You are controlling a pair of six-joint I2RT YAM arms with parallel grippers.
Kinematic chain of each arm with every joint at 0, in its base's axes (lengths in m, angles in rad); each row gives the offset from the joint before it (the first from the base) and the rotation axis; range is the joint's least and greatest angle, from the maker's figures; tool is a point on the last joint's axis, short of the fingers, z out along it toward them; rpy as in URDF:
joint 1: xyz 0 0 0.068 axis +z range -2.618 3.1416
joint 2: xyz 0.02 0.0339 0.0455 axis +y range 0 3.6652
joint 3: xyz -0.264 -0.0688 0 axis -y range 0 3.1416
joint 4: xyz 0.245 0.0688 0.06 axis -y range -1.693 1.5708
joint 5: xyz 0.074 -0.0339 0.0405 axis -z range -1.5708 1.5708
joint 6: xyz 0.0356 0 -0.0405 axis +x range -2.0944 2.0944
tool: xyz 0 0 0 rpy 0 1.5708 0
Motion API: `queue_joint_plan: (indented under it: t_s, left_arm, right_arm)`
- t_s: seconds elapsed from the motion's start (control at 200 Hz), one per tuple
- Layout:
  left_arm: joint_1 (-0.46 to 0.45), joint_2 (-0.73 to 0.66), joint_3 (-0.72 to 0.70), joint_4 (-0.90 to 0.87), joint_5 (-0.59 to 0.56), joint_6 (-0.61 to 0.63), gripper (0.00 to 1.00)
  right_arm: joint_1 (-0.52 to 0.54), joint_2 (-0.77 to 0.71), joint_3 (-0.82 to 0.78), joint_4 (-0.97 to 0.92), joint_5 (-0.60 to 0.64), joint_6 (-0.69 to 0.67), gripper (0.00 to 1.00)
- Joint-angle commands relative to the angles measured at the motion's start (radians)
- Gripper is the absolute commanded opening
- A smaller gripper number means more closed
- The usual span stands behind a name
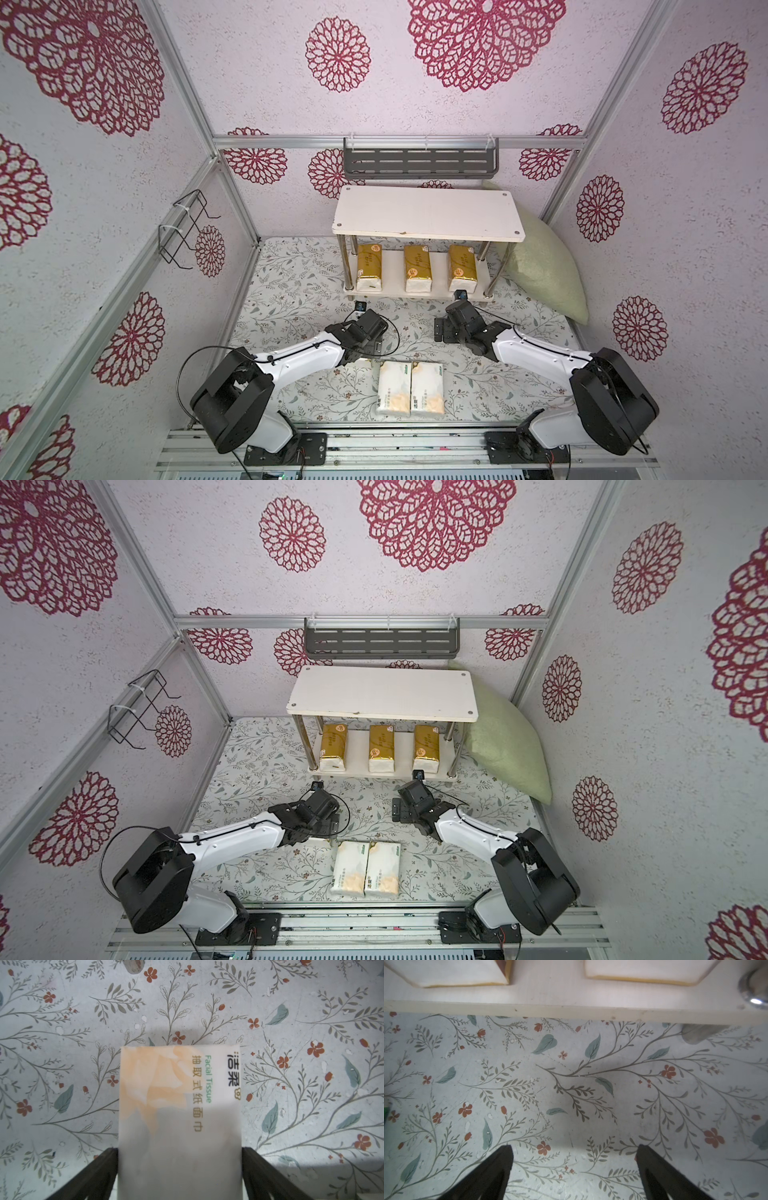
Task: Place the tissue boxes on the shelf by color
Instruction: Pick up the box of tissues from the center of the board.
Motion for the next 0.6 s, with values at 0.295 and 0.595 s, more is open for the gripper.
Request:
queue_joint_plan:
  t_s: [0.295, 0.595]
  left_arm:
    - [-0.072, -0.053, -0.096, 0.047, -0.158, -0.074, 0.98]
    - [-0.109, -0.100, -0.145, 0.064, -0.198, -0.107, 0.97]
  right_arm:
    - [0.007, -0.024, 0.005, 0.013, 0.005, 0.013, 0.99]
    - [0.019, 0.001, 0.028, 0.012, 0.005, 0.008, 0.99]
